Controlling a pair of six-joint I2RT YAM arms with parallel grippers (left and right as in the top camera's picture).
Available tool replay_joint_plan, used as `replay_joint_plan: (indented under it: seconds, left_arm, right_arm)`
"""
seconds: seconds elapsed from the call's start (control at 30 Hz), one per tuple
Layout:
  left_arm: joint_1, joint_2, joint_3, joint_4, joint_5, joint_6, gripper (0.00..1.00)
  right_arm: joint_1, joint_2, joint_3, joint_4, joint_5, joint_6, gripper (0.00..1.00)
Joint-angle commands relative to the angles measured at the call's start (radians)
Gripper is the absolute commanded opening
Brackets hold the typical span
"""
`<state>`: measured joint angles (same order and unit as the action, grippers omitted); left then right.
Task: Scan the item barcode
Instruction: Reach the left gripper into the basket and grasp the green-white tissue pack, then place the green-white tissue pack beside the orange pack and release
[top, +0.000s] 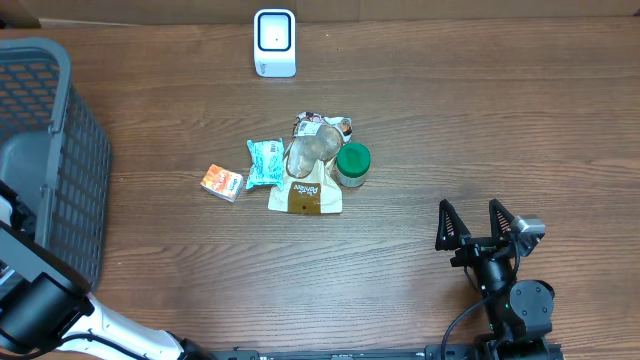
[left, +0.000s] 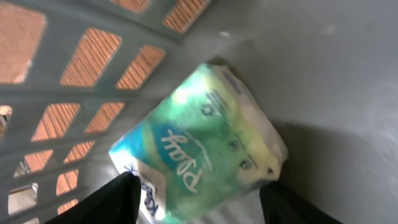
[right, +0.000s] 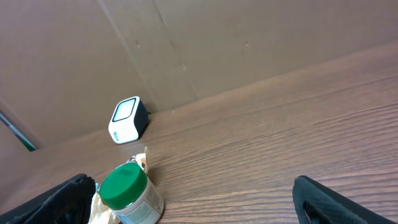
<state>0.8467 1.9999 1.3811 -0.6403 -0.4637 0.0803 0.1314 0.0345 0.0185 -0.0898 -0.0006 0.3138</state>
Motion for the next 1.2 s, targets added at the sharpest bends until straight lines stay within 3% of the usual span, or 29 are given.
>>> replay_joint_plan:
  seconds: [0.0, 0.1, 0.13, 0.23, 0.5, 0.7, 0.8, 1.03, 1.17]
  left_arm:
    - [0.011, 0.06, 0.007, -0.001, 0.045, 0.002, 0.62]
    - [0.011, 0.097, 0.007, -0.007, 0.054, 0.002, 0.55]
    - [0.011, 0.106, 0.007, -0.013, 0.053, 0.002, 0.47]
    - [0.006, 0.113, 0.007, -0.024, 0.069, 0.002, 0.05]
    - [-0.048, 0.095, 0.1, -0.161, 0.073, -0.049, 0.04]
    - [-0.145, -0.018, 0.318, -0.376, 0.074, -0.194, 0.04]
    - [-0.201, -0.109, 0.428, -0.434, 0.117, -0.201, 0.04]
    - [-0.391, -0.398, 0.515, -0.487, 0.227, -0.225, 0.04]
    - [-0.583, -0.535, 0.509, -0.544, 0.23, -0.273, 0.04]
  right_arm:
    - [-0.003, -0.009, -0.01, 0.007, -0.005, -0.005, 1.0]
    - [-0.003, -0.009, -0.01, 0.007, -0.005, -0.005, 1.0]
    - [-0.003, -0.009, -0.01, 0.007, -0.005, -0.005, 1.0]
    - [-0.003, -0.009, -0.01, 0.007, -0.005, -0.005, 1.0]
    - [-0.003, -0.009, -0.01, 0.007, -0.005, -0.004, 1.0]
    - [-0.003, -0.009, -0.01, 0.007, -0.005, -0.005, 1.0]
    - [-0.003, -0.009, -0.01, 0.007, -0.005, -0.005, 1.0]
    - [-0.003, -0.009, -0.01, 0.007, -0.005, -0.004, 1.0]
    - [-0.003, -0.009, -0.01, 0.007, -0.005, -0.004, 1.0]
